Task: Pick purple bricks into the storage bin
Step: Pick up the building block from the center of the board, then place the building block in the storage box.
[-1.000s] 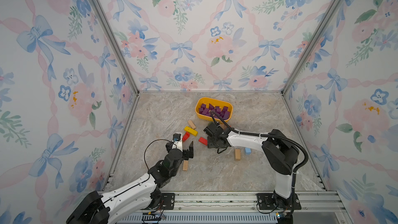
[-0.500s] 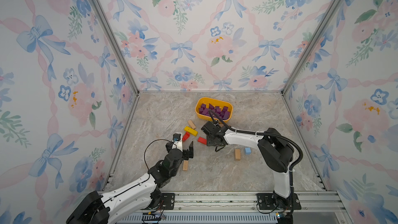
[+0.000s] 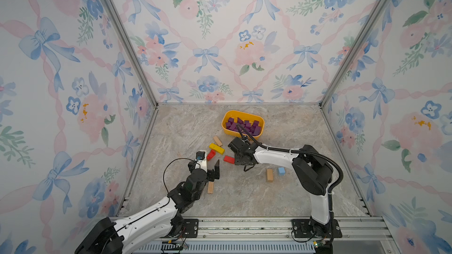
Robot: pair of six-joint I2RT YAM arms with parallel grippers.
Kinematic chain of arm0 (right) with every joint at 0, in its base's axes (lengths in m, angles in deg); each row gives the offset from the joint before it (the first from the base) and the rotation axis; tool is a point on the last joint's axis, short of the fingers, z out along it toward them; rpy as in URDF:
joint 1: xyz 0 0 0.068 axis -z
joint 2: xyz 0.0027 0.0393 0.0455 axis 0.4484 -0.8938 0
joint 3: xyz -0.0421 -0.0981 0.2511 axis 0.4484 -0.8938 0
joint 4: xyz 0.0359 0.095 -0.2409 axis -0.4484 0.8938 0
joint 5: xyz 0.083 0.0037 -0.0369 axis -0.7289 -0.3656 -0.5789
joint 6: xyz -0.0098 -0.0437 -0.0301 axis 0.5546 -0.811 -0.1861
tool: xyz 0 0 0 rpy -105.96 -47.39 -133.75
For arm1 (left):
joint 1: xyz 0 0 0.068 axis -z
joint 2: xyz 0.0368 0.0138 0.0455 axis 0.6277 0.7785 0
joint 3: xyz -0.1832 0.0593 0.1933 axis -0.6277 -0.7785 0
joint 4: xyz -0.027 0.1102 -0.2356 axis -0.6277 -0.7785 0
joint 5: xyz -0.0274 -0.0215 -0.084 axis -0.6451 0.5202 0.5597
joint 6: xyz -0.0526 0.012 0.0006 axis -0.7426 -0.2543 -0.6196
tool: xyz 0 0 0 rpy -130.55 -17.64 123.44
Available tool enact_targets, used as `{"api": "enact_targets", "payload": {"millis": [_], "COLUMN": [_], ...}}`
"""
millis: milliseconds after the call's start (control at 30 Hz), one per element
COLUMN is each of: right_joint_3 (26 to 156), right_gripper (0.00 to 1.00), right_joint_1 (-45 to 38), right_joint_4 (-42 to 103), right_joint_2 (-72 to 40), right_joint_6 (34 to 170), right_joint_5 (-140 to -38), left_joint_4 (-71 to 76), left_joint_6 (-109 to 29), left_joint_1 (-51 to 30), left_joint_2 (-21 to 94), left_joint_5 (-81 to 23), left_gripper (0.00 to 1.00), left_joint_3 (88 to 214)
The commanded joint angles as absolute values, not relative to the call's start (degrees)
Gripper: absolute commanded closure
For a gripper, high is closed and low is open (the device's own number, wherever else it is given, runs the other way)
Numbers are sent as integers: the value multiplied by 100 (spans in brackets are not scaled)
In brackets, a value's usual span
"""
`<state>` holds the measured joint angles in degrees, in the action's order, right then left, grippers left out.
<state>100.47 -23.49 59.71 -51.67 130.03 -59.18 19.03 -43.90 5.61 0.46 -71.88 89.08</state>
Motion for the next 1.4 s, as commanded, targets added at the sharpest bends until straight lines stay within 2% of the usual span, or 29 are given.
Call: {"api": "enact_targets", "payload": {"millis": [0, 267, 500, 1000, 1100, 1200, 1300, 1367], "right_joint_3": [9840, 9930, 10604, 13093, 13385, 13498, 13375, 12999], "right_gripper": [42, 42, 41, 40, 32, 14, 1, 3], "right_joint_1": [-2430, -2479, -2163, -779, -652, -615, -614, -623], "right_joint_4": [5892, 5901, 6068, 6790, 6965, 7049, 7101, 6958], "right_joint_2": [-4861, -4359, -4302, -5955, -6088, -6074, -5843, -5488], "right_joint_6": [13019, 12907, 12497, 12166, 12088, 11700, 11471, 11357], "right_joint_5": [-5879, -5825, -5718, -5991, -6036, -5999, -5818, -5738], "left_joint_4": [2005, 2007, 2016, 2200, 2203, 2199, 2210, 2211], "left_joint_6": [-4460, -4492, -4593, -4638, -4581, -4565, -4555, -4545], "left_joint_1": [586, 586, 581, 568, 568, 560, 560, 564], "left_joint_2": [57, 111, 265, 755, 878, 952, 1004, 1032], "left_joint_5": [-7315, -7357, -7381, -7394, -7410, -7444, -7357, -7285], "left_gripper": [2, 2, 2, 2, 2, 2, 2, 2], "left_joint_3": [8859, 8865, 8887, 8914, 8946, 8973, 8980, 9002]}}
